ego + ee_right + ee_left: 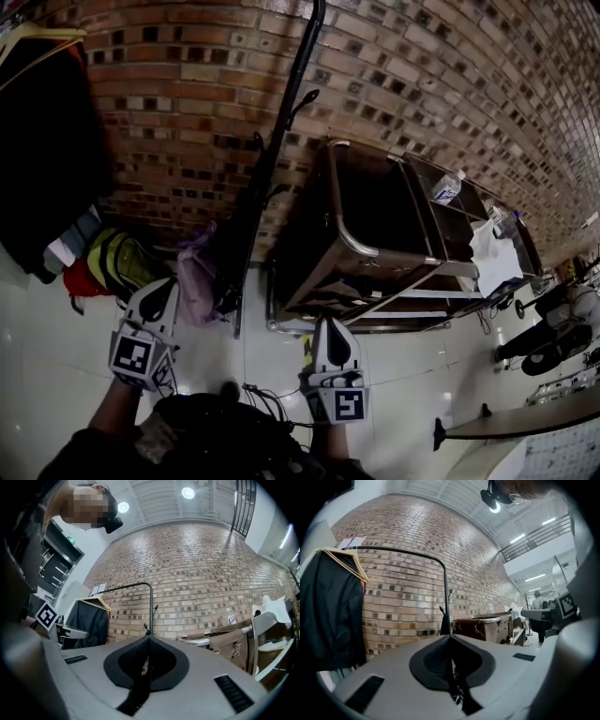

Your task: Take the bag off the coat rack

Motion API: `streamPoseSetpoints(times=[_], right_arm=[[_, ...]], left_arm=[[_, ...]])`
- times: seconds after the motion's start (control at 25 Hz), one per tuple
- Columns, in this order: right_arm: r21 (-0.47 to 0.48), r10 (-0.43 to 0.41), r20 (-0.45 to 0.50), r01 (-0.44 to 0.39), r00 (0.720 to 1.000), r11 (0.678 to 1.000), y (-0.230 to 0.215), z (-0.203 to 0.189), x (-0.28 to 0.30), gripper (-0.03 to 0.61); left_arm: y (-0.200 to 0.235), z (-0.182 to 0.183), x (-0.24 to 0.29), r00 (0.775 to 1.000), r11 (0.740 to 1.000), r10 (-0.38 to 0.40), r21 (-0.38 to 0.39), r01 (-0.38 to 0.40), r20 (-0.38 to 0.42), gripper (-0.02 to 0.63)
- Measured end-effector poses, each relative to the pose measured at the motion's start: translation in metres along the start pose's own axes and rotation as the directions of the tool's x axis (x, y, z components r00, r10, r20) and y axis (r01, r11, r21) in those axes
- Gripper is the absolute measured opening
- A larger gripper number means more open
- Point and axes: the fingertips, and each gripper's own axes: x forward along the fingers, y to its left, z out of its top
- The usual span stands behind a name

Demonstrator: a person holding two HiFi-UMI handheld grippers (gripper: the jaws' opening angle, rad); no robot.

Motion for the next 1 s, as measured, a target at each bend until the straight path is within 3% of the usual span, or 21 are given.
streamPoseSetpoints(times=[0.32, 0.56, 0.92, 1.0], right_arm=[[0.022, 0.047, 0.006, -0.047, 0.999, 0.999, -0.050, -0.004, 0.022, 0.006], [0.045, 0.073, -0.006, -0.072, 0.997, 0.996, -0.058, -0.014, 0.038, 0.006], [0.038, 0.071, 0.003, -0.071, 0.997, 0.997, -0.066, -0.021, 0.085, 0.006], [0.038, 0.078, 0.008, -0.078, 0.997, 0.996, -0.066, -0.024, 0.100, 0.006]], left_arm=[[-0.018, 0.018, 0.044, 0.998, 0.998, 0.064, 0.027, -0.065, 0.016, 0.026], [-0.024, 0.022, 0.075, 0.999, 0.997, 0.048, 0.060, -0.048, -0.002, 0.026], [-0.008, 0.014, 0.154, 1.000, 0.999, 0.014, 0.045, -0.014, 0.006, 0.029], [-0.005, 0.011, 0.175, 1.000, 0.999, -0.013, 0.042, 0.012, 0.018, 0.079]])
